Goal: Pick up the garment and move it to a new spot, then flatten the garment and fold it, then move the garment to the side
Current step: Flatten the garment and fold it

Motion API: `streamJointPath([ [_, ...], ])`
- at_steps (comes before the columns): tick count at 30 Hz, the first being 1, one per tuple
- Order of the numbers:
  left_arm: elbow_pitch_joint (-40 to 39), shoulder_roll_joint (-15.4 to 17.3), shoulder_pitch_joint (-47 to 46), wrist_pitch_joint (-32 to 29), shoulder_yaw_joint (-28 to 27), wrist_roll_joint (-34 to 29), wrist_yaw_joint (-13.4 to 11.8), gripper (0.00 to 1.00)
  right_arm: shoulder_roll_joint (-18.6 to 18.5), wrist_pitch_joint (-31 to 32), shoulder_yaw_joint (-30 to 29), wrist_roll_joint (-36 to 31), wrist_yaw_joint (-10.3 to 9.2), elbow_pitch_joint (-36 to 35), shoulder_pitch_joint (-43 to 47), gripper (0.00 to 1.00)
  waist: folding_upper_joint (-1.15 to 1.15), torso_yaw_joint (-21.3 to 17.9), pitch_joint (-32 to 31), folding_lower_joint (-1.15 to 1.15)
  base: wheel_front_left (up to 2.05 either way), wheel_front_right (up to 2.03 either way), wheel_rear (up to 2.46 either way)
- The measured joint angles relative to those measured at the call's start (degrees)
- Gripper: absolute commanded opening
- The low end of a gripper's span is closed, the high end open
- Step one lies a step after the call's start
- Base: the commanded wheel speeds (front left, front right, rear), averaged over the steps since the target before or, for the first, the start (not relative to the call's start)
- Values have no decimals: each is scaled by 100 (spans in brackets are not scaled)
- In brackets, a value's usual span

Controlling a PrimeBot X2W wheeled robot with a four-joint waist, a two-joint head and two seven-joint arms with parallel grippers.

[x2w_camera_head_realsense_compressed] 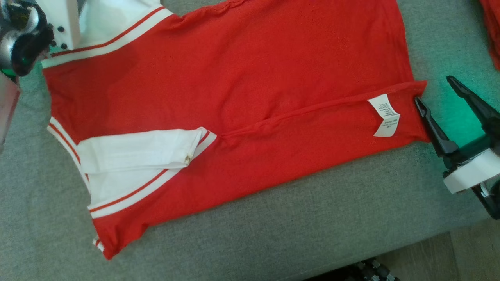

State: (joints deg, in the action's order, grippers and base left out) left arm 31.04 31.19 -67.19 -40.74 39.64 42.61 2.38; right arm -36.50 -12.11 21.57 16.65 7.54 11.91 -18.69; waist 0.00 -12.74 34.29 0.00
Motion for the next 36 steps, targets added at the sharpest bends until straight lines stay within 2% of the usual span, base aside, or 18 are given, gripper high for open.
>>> streamJointPath([
  [1, 29, -1, -31, 7, 0, 0, 19, 48, 1, -2, 3, 1, 0, 33, -15, 100, 0, -8, 6, 0, 0, 0, 0],
  [2, 58, -10, -68, 7, 3, 0, 21, 40, 1, -10, 7, 1, 0, 71, -31, 100, 0, -8, 6, 0, 0, 0, 0],
  [3, 96, -20, -85, 37, 0, 7, 20, 42, 1, -42, 16, 3, 0, 108, -58, 100, 0, -5, 3, 0, 0, 0, 0],
  [6, 202, -44, -87, 109, -3, 26, 22, 33, 0, -53, 42, 31, 0, 144, -112, 100, 0, 18, -9, 0, 0, 0, 0],
  [8, 233, -63, -87, 182, -4, 26, 27, 0, -2, -59, 77, 44, 0, 162, -168, 100, 0, 42, -14, -1, 0, 0, 0],
  [14, 314, -185, -156, 534, -4, 25, 124, 0, -70, -101, 154, 207, 0, 145, -457, 100, 0, 135, -41, -1, 0, 0, 0],
  [18, 314, -268, -298, 614, 81, -30, 237, 0, -97, 304, 417, 926, 0, 153, -1083, 100, 0, 259, -89, -1, 0, 0, 0],
  [20, 274, -325, -362, 668, 136, -34, 279, 0, -127, 717, 734, 1475, 0, 363, -1705, 100, 0, 362, -82, 0, 0, 0, 0],
  [21, 274, -325, -362, 668, 136, -34, 279, 0, -127, 717, 734, 1475, 0, 363, -1705, 100, 0, 362, -82, 0, 0, 0, 0],
  [26, 156, -477, -541, 706, 242, -35, 342, 0, -191, 1099, 1303, 2305, 0, 949, -2784, 100, 0, 578, -7, 0, 0, 0, 0],
  [32, 101, -580, -590, 798, 305, -35, 369, 0, -321, 1437, 2000, 2747, 0, 1677, -3563, 100, 0, 851, 81, 0, 0, 0, 0],
  [33, 101, -591, -590, 813, 313, -35, 369, 0, -326, 1455, 2104, 2815, 0, 1760, -3638, 91, 0, 884, 93, 0, 0, 0, 0],
  [34, 101, -602, -590, 816, 323, -35, 369, 0, -325, 1484, 2209, 2886, 0, 1823, -3706, 91, 0, 914, 100, 0, 0, 0, 0],
  [35, 101, -614, -590, 831, 331, -35, 370, 0, -326, 1497, 2305, 2944, 0, 1876, -3766, 75, 0, 942, 107, 0, 0, 0, 0],
  [36, 101, -625, -591, 839, 336, -35, 370, 0, -327, 1496, 2392, 2989, 0, 1927, -3821, 54, 0, 964, 112, 0, 0, 0, 0],
])
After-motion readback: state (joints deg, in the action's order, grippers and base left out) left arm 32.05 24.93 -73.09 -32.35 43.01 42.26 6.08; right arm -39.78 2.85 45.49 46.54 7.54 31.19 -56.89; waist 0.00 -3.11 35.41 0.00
